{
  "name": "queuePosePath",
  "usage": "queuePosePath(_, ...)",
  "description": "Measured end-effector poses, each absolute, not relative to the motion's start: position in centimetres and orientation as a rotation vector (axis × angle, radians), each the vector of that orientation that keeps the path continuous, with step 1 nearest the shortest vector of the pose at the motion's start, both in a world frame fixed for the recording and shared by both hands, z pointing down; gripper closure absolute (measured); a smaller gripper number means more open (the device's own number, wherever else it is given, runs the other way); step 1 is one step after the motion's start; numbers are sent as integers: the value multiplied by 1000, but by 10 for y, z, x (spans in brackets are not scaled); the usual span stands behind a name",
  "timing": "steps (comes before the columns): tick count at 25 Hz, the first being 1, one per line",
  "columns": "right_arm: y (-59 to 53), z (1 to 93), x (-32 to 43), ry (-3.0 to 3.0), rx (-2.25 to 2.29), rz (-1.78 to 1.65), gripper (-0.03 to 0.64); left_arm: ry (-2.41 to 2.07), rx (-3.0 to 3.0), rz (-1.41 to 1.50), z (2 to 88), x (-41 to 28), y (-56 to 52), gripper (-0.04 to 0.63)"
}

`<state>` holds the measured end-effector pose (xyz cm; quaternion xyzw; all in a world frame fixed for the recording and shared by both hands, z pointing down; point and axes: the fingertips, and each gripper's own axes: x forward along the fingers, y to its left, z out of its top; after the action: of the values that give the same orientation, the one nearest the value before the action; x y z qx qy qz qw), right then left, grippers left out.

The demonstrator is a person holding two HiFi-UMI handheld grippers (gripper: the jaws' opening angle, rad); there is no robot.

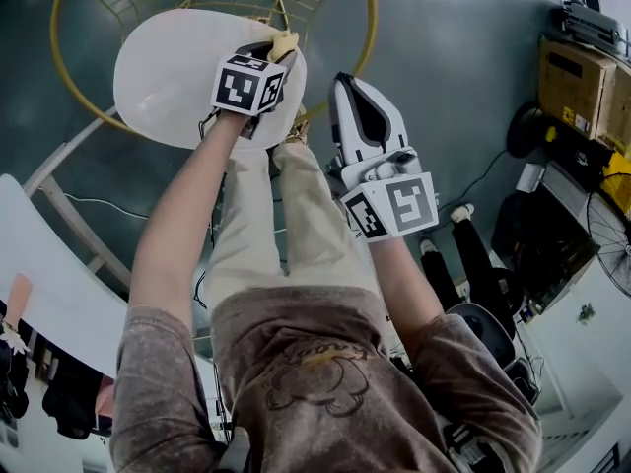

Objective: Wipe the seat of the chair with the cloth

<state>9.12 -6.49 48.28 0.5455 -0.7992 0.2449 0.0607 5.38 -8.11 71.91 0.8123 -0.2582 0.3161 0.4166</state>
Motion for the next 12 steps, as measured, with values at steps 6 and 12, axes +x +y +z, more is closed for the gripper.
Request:
queuePosePath(6, -60, 481, 100, -2402, 1671, 740, 589, -594, 2022, 681, 698, 73, -68, 474)
queuePosePath(12, -55, 481, 98, -2406, 1665, 744, 589, -607, 2038, 596, 676, 62, -73, 474)
